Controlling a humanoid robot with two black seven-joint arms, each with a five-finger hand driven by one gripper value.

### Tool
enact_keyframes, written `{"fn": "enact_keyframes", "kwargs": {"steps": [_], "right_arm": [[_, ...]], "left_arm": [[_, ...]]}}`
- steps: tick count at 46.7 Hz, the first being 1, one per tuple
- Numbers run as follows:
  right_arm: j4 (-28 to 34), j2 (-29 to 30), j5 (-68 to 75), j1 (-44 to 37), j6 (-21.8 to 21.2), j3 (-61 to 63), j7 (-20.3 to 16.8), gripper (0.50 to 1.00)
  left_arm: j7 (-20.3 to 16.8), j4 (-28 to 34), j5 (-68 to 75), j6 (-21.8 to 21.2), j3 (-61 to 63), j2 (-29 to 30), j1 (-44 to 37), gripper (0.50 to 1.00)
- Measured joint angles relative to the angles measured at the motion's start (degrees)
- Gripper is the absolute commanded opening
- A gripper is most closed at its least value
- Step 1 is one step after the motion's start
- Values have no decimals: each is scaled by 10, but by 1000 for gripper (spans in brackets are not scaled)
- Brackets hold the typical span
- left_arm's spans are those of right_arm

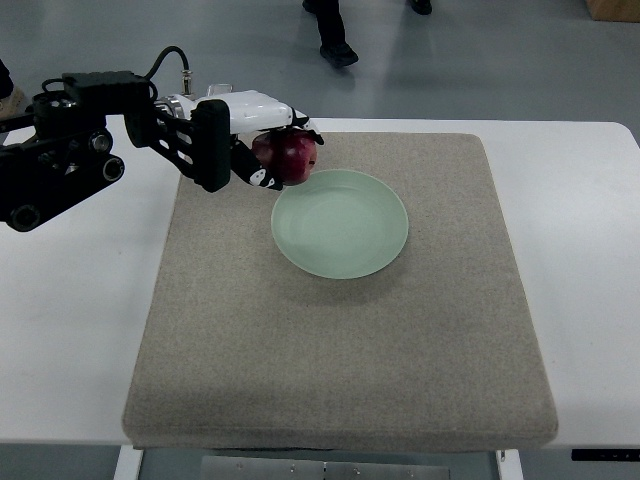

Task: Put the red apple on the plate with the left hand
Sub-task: 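Lift the apple with the left hand and carry it over the plate, then lower the apple onto the green plate and open the left hand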

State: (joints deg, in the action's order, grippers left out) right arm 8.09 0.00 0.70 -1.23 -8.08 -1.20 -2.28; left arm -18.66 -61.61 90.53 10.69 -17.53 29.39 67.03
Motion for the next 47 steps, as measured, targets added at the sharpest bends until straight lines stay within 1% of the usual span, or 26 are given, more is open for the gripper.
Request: {"fn": "enact_keyframes", "kwargs": {"steps": [10,21,40,41,44,47], "right_arm": [[0,0,0,0,0,0,0,930],[0,0,0,0,0,0,0,930],[0,0,0,0,0,0,0,930],[0,0,0,0,0,0,0,930],[0,0,0,0,0,0,0,930],[0,0,0,0,0,0,0,930]], "left_arm": [[-2,0,5,6,11,-48,5,500],[-2,5,7,7,47,-79,2,500],[-2,40,9,4,77,-98,-3,500],[-2,40,9,3,79,-98,-3,510],[-2,45,9,2,80,-99,-3,518],[-2,48,9,1,80,-101,-4,550]]}}
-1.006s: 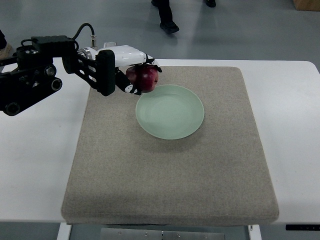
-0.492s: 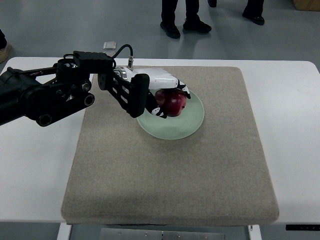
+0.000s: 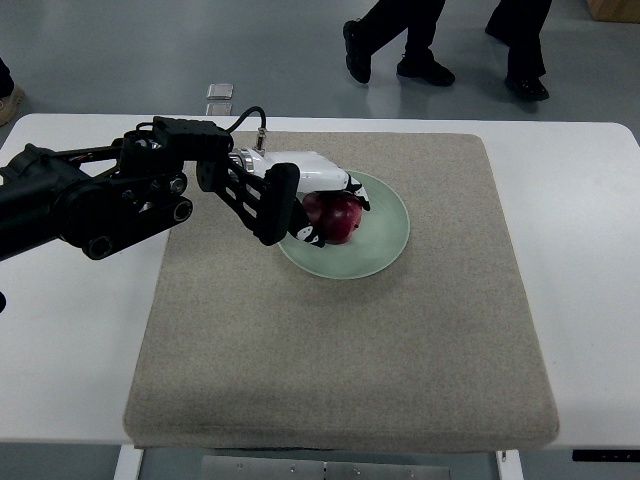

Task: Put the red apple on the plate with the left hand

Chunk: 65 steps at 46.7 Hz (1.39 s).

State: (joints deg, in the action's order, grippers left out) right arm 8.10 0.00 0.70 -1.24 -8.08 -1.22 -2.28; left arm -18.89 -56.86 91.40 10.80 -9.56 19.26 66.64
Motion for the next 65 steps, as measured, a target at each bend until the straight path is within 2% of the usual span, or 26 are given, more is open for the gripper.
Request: {"fn": "enact_keyframes", "kwargs": {"steps": [1,6,11,17,21,23,43,54,65], "right_arm": [[0,0,0,0,0,0,0,930],[0,0,0,0,0,0,0,930],[0,0,0,0,0,0,0,930],[0,0,0,0,0,0,0,930],[0,0,0,0,0,0,0,930],[0,0,0,0,0,0,0,930],[0,0,0,0,0,0,0,930],[0,0,0,0,0,0,0,930],[0,0,0,0,0,0,0,930]], "left_arm": [[0,1,-1,0,0,-1,0,561],[0,8,-2,-2,0,-8,-4,707],[0,12,-5,-3,-1,-13,-8,874],[1,12,-10,-3,-1,-13,-11,958],[1,12,-11,-3,-2,-13,-11,969],[1,12,-11,-3,-3,-13,-11,994],[1,6,-15,-3,-17,-6,-7,996],[2,11,-37,-3,-100,9,-13,996],[2,39,-179,-8,-145,32,-15,994]]}}
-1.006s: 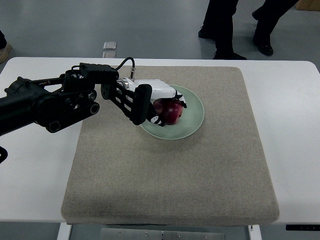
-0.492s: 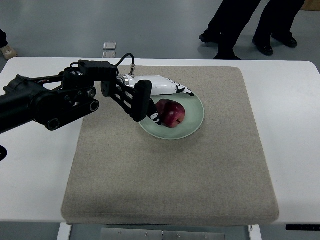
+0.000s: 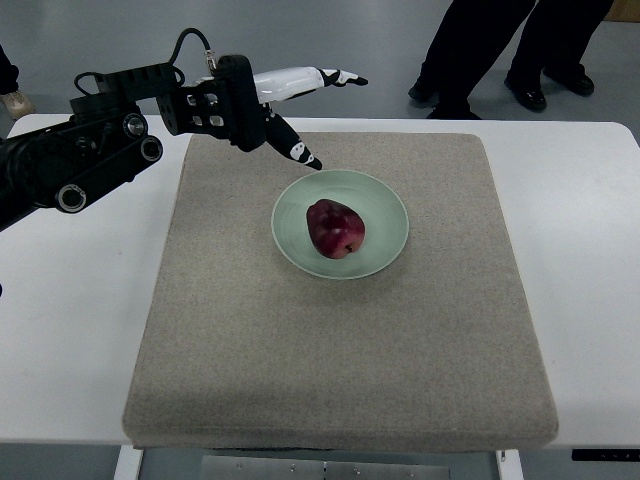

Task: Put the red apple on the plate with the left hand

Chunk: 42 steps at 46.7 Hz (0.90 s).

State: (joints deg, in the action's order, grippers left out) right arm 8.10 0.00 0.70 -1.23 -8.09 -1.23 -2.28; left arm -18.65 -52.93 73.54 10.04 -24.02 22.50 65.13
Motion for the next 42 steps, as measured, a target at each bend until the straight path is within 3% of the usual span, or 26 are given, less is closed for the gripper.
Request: {"fn": "enact_keyframes", "kwargs": {"steps": [23,42], "right_arm": [[0,0,0,0,0,0,0,930],[0,0,0,0,0,0,0,930]], "left_arm": [[-25,76,-518,-86,-62,10,-44,1000],[-48,151,-736,-89,-163,-2,-111,1000]]}}
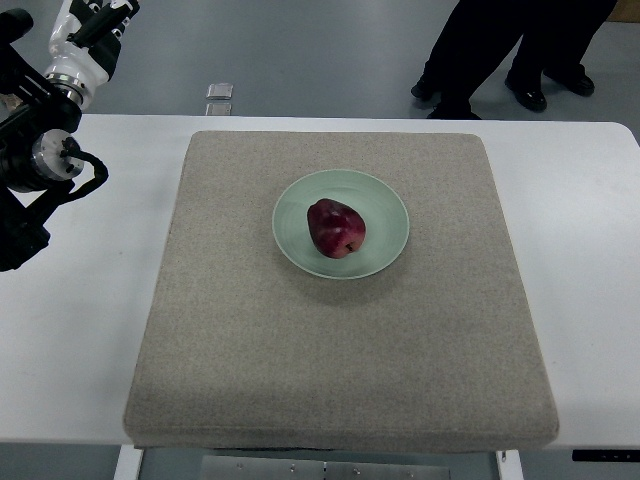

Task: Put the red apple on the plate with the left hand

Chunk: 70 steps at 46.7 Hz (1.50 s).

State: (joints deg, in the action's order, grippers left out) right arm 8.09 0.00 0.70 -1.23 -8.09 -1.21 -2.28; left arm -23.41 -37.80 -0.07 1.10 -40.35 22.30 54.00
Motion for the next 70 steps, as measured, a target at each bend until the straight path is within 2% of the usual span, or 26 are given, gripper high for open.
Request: {"fn": "enact_keyframes", "kwargs": {"steps": [12,26,36,70], "right_arm": [[0,0,0,0,0,0,0,930],[0,0,0,0,0,0,0,930],[0,0,0,0,0,0,0,930],[1,0,-1,-2,0,0,0,930]], "left_arm": [[-8,8,-1,10,-39,-33,-36,1000],[-7,8,-6,51,-64,-62,-73,1000],[-3,8,-74,88,-63,-74,-98,1000],[-2,9,-77,86,-61,-83,-95,1000]]}}
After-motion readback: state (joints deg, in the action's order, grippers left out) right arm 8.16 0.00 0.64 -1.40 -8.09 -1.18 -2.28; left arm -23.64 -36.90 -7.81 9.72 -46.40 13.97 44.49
